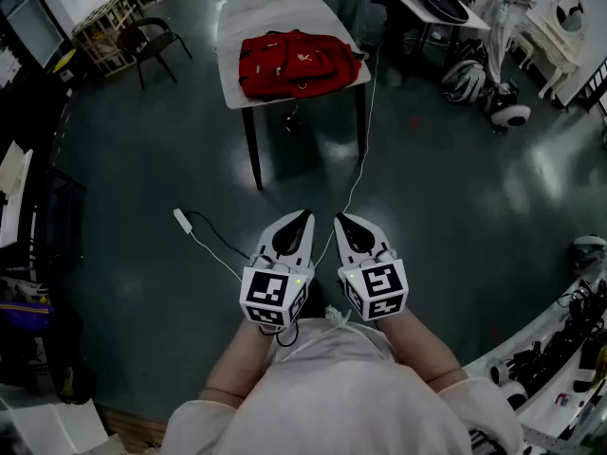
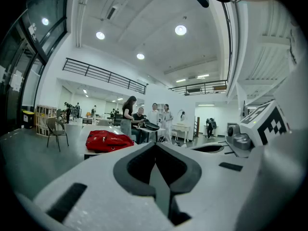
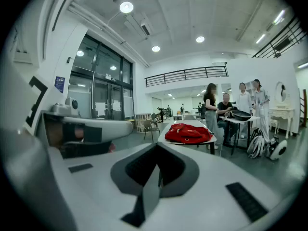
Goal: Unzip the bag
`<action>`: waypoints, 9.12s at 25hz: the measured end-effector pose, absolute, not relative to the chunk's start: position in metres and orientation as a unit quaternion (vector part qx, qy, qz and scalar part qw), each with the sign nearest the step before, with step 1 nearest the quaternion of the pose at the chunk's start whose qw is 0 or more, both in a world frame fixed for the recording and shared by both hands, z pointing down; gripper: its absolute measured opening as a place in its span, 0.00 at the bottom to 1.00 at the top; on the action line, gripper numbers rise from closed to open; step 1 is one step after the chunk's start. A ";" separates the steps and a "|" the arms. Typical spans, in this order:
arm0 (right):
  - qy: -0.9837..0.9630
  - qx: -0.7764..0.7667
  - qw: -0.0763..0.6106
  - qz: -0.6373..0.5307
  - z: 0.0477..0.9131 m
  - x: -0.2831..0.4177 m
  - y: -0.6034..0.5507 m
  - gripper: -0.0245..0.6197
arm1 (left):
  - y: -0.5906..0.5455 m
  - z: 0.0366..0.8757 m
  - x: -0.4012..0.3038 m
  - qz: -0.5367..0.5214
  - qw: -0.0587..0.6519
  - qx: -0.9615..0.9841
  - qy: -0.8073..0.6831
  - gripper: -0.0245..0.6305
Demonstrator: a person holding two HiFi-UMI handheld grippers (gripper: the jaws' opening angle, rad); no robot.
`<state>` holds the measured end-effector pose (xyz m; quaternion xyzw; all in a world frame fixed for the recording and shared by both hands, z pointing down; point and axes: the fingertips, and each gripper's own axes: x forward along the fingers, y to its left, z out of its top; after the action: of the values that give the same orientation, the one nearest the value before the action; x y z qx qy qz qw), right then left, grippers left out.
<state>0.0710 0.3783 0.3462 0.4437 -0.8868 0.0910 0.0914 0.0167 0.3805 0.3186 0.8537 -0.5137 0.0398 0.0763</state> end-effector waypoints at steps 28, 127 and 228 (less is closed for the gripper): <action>-0.870 0.461 0.107 0.138 0.393 0.080 0.291 0.08 | 0.289 0.360 0.001 0.041 0.099 0.846 -0.522 0.07; -0.784 0.351 0.436 0.268 0.669 0.058 -0.199 0.09 | -0.194 0.629 -0.137 0.248 0.294 0.717 -0.581 0.07; -0.903 0.408 0.111 0.072 0.319 0.005 -0.262 0.08 | -0.234 0.266 -0.077 0.000 -0.010 0.803 -0.596 0.07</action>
<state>0.0050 -0.2618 0.3192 0.4078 -0.9034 0.0722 0.1108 -0.0770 -0.2336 0.2658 0.8027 -0.5963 0.0002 -0.0103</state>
